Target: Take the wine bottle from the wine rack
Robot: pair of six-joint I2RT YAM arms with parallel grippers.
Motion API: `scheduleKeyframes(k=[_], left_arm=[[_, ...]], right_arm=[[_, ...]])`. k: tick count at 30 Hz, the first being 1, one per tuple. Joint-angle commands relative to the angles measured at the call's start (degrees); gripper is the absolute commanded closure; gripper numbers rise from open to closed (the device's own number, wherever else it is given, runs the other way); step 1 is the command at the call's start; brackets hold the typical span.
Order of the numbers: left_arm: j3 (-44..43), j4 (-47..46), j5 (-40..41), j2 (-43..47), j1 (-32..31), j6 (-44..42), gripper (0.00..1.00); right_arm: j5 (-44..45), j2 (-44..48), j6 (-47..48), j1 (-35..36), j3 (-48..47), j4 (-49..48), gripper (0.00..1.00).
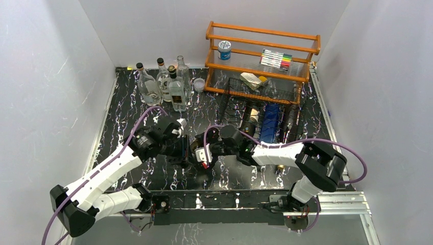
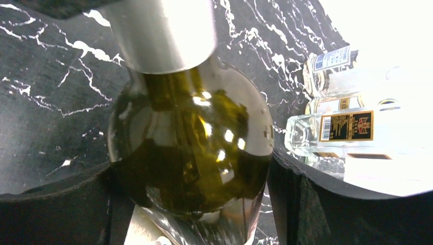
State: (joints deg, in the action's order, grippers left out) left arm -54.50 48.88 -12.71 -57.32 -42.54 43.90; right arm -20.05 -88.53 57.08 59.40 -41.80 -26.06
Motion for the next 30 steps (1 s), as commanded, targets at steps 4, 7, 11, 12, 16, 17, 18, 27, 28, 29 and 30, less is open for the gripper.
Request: scheduleKeyframes(k=[4,7,11,12,16,17,18,27,28,29,30], left_arm=[[-6.32,-0.35,1.18,0.24,0.07,-0.46,0.67],[-9.1,-1.03,2.43,-0.33,0.12,-2.04,0.45],[-8.58,-7.98,5.09,2.27,0.09,-3.11,0.1],[-8.04,-10.93,5.73,3.08,0.09,-3.38,0.03],[-5.35,-18.95,12.9,7.88,0.09,-4.67,0.02],[-4.17,-19.98,15.46,9.49,0.09,-5.37,0.02],[-2.7,-21.43,17.56,11.23,0.09,-6.49,0.02],[22.47,-59.76,21.02,23.18,0.09,-21.97,0.16],[23.14,-61.82,21.3,22.19,0.05,-23.22,0.2],[23.1,-63.55,20.95,20.62,0.09,-25.12,0.25],[22.45,-64.91,19.3,18.74,0.09,-27.47,0.29]], right_arm=[[-0.64,0.13,-8.37,0.37,4.78,-24.51,0.32],[-0.39,-1.32,-15.92,0.35,7.16,-32.93,0.43],[1.95,-2.97,-24.95,0.19,10.46,-43.37,0.53],[2.93,-3.23,-26.64,0.07,11.02,-44.92,0.54],[6.08,-5.89,-33.62,-1.3,11.48,-51.57,0.58],[7.16,-6.28,-35.1,-1.67,11.41,-52.38,0.58],[8.49,-6.82,-36.39,-2.0,11.06,-52.79,0.58],[15.66,-6.9,-45.91,-2.91,6.59,-46.82,0.59],[15.63,-6.88,-46.03,-2.89,6.37,-46.51,0.59],[15.89,-7.07,-46.38,-2.89,6.22,-46.33,0.59],[16.32,-7.23,-46.71,-2.91,5.93,-46.02,0.58]])
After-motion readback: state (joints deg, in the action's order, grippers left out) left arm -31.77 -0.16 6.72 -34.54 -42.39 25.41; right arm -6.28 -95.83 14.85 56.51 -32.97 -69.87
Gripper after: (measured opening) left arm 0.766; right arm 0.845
